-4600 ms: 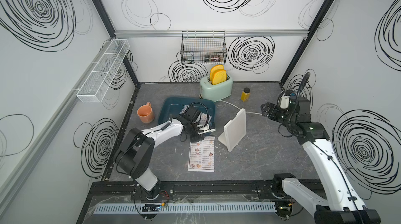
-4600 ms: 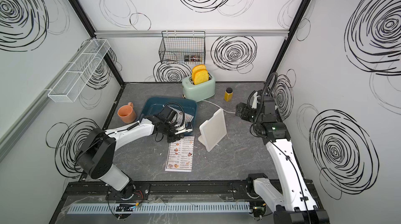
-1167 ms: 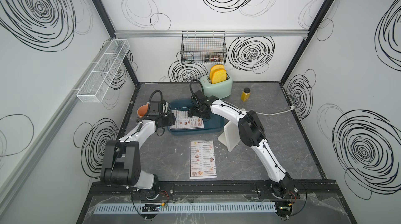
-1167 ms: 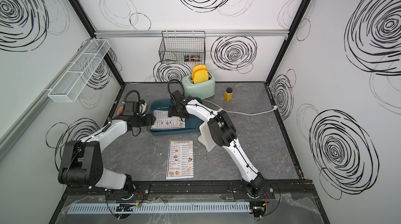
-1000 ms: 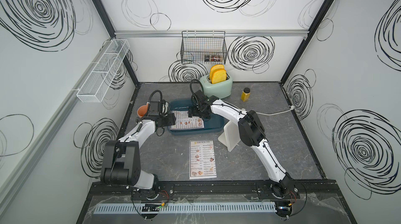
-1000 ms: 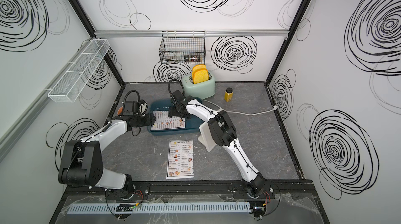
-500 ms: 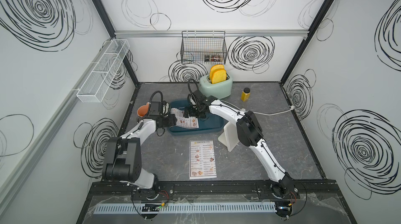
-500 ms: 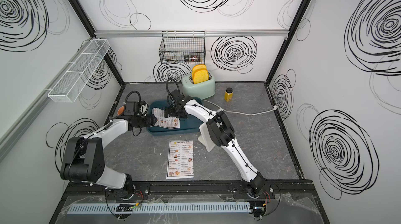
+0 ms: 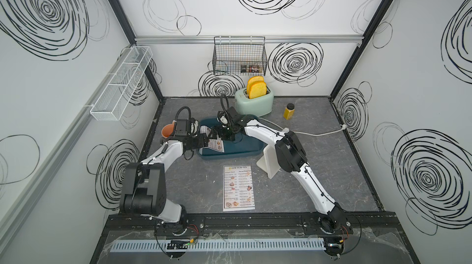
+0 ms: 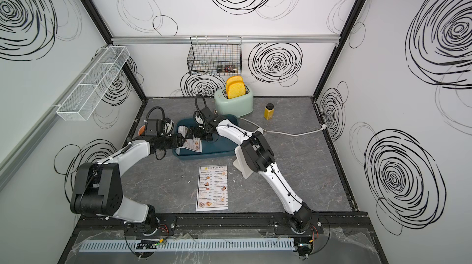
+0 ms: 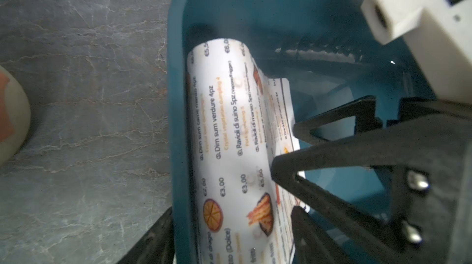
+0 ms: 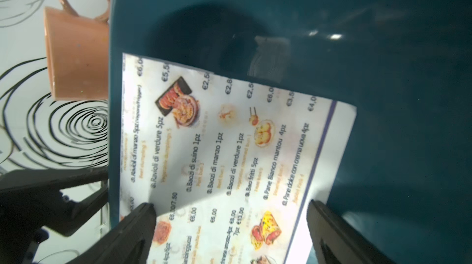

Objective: Replace the menus in the menu holders
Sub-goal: Adjust the storage box at the center of the board.

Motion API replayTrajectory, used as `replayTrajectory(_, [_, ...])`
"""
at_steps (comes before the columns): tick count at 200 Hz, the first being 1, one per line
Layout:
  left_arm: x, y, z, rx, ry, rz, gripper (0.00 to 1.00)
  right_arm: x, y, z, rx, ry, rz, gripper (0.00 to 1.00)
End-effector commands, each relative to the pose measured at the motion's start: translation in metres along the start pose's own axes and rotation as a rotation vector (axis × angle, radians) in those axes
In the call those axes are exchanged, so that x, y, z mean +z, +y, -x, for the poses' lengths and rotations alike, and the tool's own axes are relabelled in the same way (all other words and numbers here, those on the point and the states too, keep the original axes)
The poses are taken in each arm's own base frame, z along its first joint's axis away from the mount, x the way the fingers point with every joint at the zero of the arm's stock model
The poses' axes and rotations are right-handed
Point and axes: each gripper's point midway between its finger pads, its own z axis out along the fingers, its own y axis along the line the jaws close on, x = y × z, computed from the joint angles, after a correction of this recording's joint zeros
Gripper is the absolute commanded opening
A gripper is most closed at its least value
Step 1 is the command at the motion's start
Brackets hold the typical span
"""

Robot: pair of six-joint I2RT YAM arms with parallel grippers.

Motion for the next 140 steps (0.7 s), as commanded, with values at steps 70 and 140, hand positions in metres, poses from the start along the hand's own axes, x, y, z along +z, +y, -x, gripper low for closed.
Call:
replayTrajectory(70, [-0.045,-0.005,0.028,0.140,-0.175,0.127,0.74,0.016,-0.011,-0.026,0.141,0.107,0.088,0.97])
replayTrajectory(140, [-0.060,-0.036,-0.019,0.915,-0.236,0.289,0.67,0.015,-0.011,-0.027,0.150,0.118,0.093,0.97])
